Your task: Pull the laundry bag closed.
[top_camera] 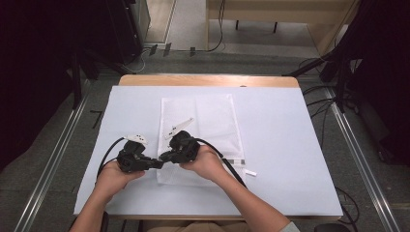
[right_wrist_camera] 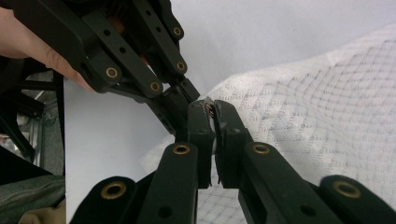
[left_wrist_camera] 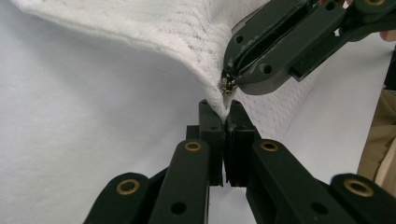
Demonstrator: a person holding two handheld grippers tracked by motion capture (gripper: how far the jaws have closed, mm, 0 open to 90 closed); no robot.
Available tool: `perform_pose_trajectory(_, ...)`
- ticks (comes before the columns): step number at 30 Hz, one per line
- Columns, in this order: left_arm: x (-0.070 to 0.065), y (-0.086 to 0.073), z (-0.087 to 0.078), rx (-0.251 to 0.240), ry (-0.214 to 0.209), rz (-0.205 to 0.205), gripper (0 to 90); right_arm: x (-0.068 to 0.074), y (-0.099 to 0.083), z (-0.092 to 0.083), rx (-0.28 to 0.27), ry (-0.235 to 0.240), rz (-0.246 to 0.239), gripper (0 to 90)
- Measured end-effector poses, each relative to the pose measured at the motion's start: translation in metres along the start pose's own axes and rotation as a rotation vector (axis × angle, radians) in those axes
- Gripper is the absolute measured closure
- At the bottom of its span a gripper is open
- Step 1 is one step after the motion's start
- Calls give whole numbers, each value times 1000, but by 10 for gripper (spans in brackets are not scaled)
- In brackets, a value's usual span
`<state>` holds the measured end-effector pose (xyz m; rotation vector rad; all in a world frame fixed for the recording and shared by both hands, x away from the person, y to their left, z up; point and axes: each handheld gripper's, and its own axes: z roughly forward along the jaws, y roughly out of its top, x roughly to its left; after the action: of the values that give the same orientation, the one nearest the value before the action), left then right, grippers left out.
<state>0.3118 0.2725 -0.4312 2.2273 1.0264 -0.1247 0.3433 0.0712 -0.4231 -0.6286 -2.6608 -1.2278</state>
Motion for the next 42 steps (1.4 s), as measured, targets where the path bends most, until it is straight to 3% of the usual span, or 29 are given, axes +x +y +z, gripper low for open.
perform_pose_trajectory(7, 0, 1, -1, 7, 0, -5, 893, -1, -4, 1, -1, -2, 1, 884)
perform_pose_trajectory(11, 0, 1, -1, 9, 2, -4, 894, 0, -5, 1, -3, -34, -15, 884)
perform_pose_trajectory(13, 1, 0, -2, 13, -10, 4, 894, 0, -5, 1, -3, -18, -8, 884)
perform_pose_trajectory(17, 0, 0, -2, 9, -7, 8, 892, 3, -3, 0, 0, -24, -37, 884)
perform_pose_trajectory(21, -2, 1, -1, 11, -10, 8, 894, 0, -6, -2, 7, -18, -36, 884)
perform_pose_trajectory(26, -3, 2, -1, 34, 13, 14, 899, 0, -10, 0, 3, -36, -57, 886)
perform_pose_trajectory(27, -3, 2, -1, 31, 1, 14, 899, 0, -11, 1, 2, -42, -61, 887)
perform_pose_trajectory(34, -4, 3, -2, 28, 1, 18, 900, -4, -16, -4, -11, -27, -32, 887)
perform_pose_trajectory(38, -5, 2, 0, 38, 5, 28, 900, -3, -18, -2, -5, -36, -46, 887)
perform_pose_trajectory(42, -1, 2, 3, 48, -24, 11, 892, 0, -16, -4, -16, -21, -35, 886)
